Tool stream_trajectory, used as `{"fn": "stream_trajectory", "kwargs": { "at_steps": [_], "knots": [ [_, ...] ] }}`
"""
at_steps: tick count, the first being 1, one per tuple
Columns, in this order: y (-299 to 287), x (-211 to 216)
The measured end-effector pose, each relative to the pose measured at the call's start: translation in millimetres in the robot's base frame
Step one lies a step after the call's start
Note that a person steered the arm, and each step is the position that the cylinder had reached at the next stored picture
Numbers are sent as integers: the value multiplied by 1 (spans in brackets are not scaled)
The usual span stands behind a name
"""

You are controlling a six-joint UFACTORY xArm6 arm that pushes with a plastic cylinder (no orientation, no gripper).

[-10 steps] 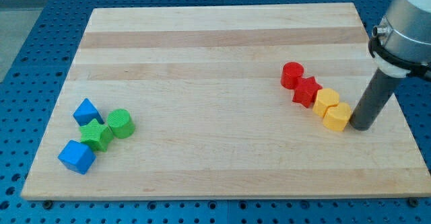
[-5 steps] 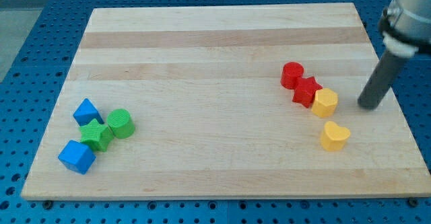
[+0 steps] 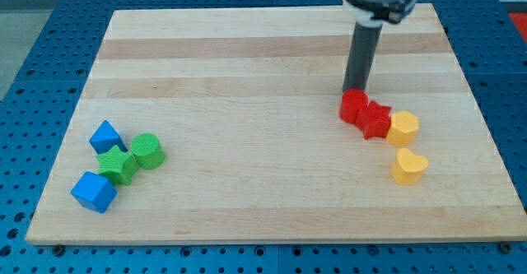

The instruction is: Place the red circle towards the bottom left of the red star

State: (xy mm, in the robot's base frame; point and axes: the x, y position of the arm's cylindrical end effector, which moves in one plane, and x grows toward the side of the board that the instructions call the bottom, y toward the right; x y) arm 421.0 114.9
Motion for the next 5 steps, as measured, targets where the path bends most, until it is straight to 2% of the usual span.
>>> {"fn": "stream_trajectory", "kwargs": {
  "at_steps": [3, 4, 5],
  "knots": [
    [20, 81],
    [21, 14],
    [-11, -21]
  ]
}}
